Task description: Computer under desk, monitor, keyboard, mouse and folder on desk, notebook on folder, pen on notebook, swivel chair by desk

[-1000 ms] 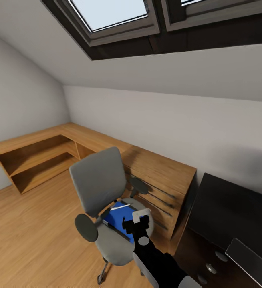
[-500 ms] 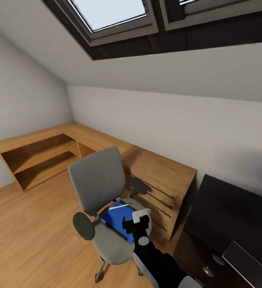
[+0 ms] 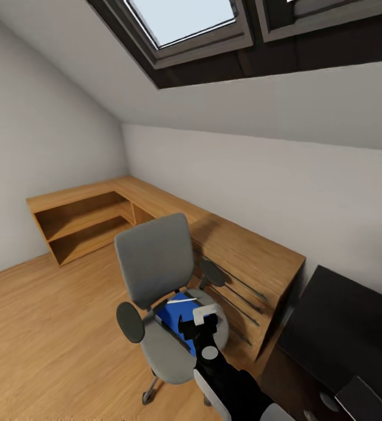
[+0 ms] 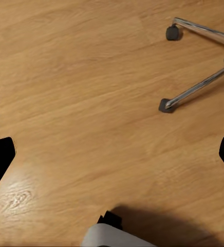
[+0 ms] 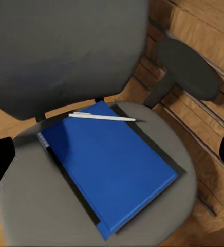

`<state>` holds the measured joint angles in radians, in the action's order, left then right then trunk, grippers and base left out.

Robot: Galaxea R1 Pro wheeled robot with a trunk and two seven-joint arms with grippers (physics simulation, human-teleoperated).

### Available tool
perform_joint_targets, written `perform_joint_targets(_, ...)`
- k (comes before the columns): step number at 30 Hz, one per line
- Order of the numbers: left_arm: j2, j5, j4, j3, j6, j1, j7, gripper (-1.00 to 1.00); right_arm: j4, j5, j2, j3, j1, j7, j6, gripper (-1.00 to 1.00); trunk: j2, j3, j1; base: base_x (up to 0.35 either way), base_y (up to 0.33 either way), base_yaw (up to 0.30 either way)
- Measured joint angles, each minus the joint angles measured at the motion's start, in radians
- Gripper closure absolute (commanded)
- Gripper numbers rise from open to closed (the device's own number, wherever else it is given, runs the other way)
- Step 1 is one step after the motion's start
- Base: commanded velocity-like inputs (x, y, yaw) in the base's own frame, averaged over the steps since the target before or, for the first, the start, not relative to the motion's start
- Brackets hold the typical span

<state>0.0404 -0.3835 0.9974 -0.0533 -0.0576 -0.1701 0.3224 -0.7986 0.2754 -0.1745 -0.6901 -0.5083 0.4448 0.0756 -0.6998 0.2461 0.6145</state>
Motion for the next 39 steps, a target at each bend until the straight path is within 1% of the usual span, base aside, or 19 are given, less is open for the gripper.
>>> perform_joint_targets(6, 0.000, 0.000, 0.000, 0.000, 0.000, 0.000, 0.000, -1.00, 0.000, -0.001, 0.000, -0.011, 0.000, 0.002, -0.004, -1.00, 0.000, 0.000, 0.000, 0.000, -0.020, 0.279)
perform_joint_targets(14, 0.000, 0.000, 0.000, 0.001, 0.000, 0.000, 0.000, -1.00, 0.000, -0.001, 0.000, -0.013, 0.000, 0.002, -0.005, -1.00, 0.000, -0.003, 0.000, 0.000, -0.002, 0.238)
perform_joint_targets(18, -0.001, 0.000, 0.000, 0.002, 0.000, 0.000, 0.000, -1.00, 0.001, -0.001, 0.000, -0.014, 0.000, 0.002, -0.006, -1.00, 0.000, -0.008, 0.000, 0.000, 0.000, 0.067)
perform_joint_targets(22, 0.000, 0.000, 0.000, 0.002, 0.000, 0.000, 0.000, -1.00, 0.005, -0.002, 0.000, -0.025, 0.000, 0.002, -0.006, -1.00, 0.000, -0.014, 0.000, 0.000, 0.000, 0.014)
perform_joint_targets(25, 0.001, 0.000, 0.000, 0.007, 0.000, 0.000, 0.000, -1.00, 0.006, -0.002, 0.000, -0.037, 0.000, 0.002, -0.006, -1.00, 0.000, -0.019, 0.000, 0.000, 0.000, 0.005)
perform_joint_targets(31, 0.001, 0.001, 0.000, 0.016, 0.000, 0.000, 0.002, -1.00, 0.006, -0.002, 0.000, -0.044, 0.000, 0.002, -0.007, -1.00, 0.000, -0.028, 0.000, 0.000, -0.001, 0.001)
perform_joint_targets(34, 0.002, 0.002, 0.001, 0.024, -0.001, 0.000, 0.002, -1.00, 0.006, -0.002, 0.000, -0.045, 0.000, 0.002, -0.006, -1.00, 0.000, -0.033, 0.000, 0.000, -0.063, 0.000)
perform_joint_targets(39, 0.002, 0.003, 0.003, 0.070, -0.001, 0.000, -0.001, -1.00, 0.006, -0.002, 0.000, -0.046, 0.000, 0.002, -0.006, -1.00, 0.000, -0.041, 0.000, 0.000, -0.236, 0.000)
